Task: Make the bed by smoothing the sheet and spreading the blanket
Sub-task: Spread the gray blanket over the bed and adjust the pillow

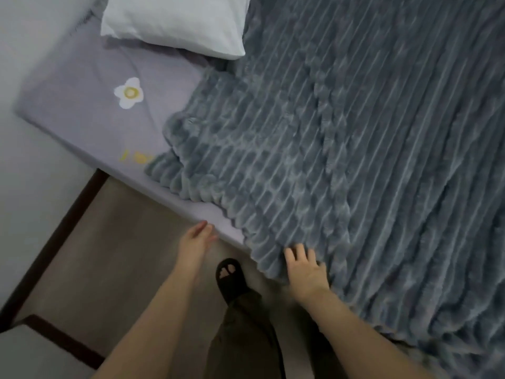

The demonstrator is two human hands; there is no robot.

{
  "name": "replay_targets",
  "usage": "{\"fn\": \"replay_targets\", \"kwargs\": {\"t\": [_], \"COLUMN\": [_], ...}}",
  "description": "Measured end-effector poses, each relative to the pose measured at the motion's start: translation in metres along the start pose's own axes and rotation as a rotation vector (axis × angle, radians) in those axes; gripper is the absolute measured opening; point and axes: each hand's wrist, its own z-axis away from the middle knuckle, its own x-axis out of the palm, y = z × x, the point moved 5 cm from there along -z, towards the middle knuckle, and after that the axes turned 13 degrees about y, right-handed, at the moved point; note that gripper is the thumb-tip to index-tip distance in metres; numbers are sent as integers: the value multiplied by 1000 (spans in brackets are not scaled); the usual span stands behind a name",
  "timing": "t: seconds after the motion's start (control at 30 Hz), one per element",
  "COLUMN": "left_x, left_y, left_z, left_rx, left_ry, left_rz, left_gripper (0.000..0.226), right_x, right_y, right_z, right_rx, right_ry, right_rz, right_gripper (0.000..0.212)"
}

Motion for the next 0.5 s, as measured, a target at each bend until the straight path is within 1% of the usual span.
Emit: {"fn": "replay_targets", "kwargs": {"t": [0.03, 0.1, 0.17, 0.23, 0.3, 0.33, 0.37, 0.4, 0.43, 0.47, 0.5], "left_x": [-2, -3, 0, 5, 12, 17, 22, 27, 31, 36, 41], "left_y": [8, 17, 22, 30, 45, 55, 67, 79, 91, 104, 116], "left_z": [-7, -21, -32, -43, -50, -53, -55, -57, -58, -56, -54], "left_rx": [-23, -84, -134, -160, -184, -197, -215, -242, -263, -267, -250], "left_ry": [-23, -61, -88, -98, -97, -100, -106, -115, -114, -108, -88], "left_rz": [14, 41, 57, 99, 201, 267, 338, 406, 441, 446, 418], "left_gripper": [42, 45, 45, 44, 48, 51, 51, 48, 42, 36, 31], "right_x": [1, 0, -9, -22, -36, -42, -48, -56, -66, -75, -81], "right_y": [-2, 0, 11, 34, 62, 76, 89, 98, 102, 103, 103], "right_z": [2, 6, 14, 19, 25, 27, 28, 29, 30, 29, 27], "right_rx": [52, 95, 155, 340, 503, 549, 557, 513, 433, 331, 213], "right_ry": [68, 196, 277, 317, 386, 434, 481, 519, 526, 465, 367], "right_rz": [8, -108, -384, -709, -941, -1022, -1073, -1104, -1114, -1090, -972], "right_gripper": [55, 30, 11, 19, 20, 22, 25, 24, 17, 11, 27]}}
